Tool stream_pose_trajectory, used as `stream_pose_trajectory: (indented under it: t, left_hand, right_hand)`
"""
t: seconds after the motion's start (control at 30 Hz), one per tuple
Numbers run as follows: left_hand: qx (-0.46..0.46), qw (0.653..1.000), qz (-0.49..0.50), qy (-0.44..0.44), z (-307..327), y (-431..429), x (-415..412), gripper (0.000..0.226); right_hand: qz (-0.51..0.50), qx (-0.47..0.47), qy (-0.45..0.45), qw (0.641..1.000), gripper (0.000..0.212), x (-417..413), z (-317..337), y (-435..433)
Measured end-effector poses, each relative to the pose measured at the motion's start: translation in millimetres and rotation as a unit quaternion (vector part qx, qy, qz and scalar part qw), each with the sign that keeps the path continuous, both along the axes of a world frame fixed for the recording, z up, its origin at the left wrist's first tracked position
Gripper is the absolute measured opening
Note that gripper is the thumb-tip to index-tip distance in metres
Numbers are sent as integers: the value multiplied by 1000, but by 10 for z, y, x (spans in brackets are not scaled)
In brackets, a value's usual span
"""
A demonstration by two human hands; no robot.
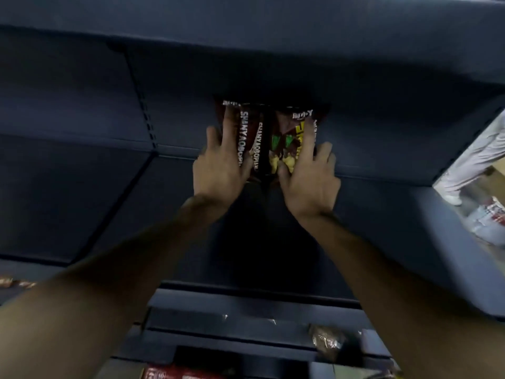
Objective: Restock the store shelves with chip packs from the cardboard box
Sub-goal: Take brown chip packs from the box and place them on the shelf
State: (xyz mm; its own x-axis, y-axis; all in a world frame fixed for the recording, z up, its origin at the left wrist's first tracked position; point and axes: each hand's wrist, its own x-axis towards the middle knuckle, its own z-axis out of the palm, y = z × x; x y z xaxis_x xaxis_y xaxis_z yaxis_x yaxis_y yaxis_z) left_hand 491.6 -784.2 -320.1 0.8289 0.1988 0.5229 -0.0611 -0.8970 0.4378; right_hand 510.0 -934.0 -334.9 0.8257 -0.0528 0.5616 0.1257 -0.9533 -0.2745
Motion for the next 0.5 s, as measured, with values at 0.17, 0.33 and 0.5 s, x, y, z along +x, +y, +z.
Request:
stream_pose_trajectory:
  t: [0.17, 0.33, 0.5]
  left_hand:
    - [10, 1000, 8, -6, -56, -23, 295, 87]
    - [19, 1000, 18, 0, -211, -66, 439, 90]
    - [52, 998, 16, 40, -479, -118, 354, 99]
  right_hand:
    - [8, -15, -13, 1000, 82, 212, 40, 53]
    - [6, -59, 24, 998, 89, 367, 32, 76]
    - [4, -50, 40, 998, 94, 345, 17, 87]
